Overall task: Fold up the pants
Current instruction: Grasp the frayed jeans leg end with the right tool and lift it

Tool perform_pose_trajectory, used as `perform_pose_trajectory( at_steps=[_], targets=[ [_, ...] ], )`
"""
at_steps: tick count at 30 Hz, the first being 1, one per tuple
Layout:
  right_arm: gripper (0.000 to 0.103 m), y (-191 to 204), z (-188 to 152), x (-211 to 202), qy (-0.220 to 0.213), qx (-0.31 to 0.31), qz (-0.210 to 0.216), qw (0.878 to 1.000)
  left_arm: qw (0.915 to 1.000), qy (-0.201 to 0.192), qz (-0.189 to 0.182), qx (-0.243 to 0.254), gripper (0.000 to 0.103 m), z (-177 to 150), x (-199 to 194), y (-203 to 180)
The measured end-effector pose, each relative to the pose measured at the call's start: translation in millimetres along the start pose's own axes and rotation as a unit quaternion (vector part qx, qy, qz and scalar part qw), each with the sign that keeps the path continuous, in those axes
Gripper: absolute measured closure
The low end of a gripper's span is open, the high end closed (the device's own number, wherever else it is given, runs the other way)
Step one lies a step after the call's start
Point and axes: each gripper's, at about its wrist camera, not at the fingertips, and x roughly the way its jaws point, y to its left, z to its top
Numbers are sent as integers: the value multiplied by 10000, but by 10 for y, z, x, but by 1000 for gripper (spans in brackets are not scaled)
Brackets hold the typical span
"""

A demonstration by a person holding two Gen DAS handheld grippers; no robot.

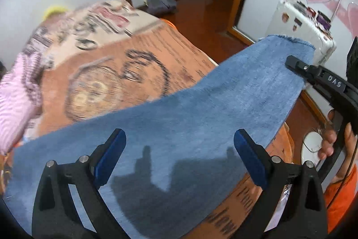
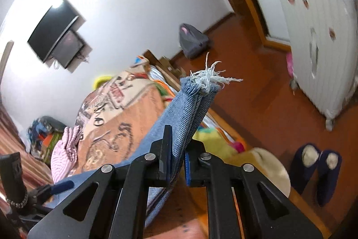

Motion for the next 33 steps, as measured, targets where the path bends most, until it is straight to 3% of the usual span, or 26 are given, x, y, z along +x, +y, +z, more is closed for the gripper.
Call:
perform_pose_trajectory(
  at_steps=[10, 20, 26, 33],
  targets=[
    [96, 945, 158, -371, -362, -886, 717, 9928, 9967, -538, 402, -459, 4, -286, -781, 752],
    [96, 1858, -67, -438, -428, -1688, 1266, 9766, 9894, -784, 697, -1000, 4, -855, -1285, 1497],
    [96, 2295, -309, -344, -247, -2109, 1518, 9653, 9842, -797, 824, -1348, 4, -1234, -1414, 1932],
    [96, 2691, -769, -117, 313, -2543, 1684, 9519, 9756, -829, 952, -1794, 4, -1635, -1545, 2341]
  ],
)
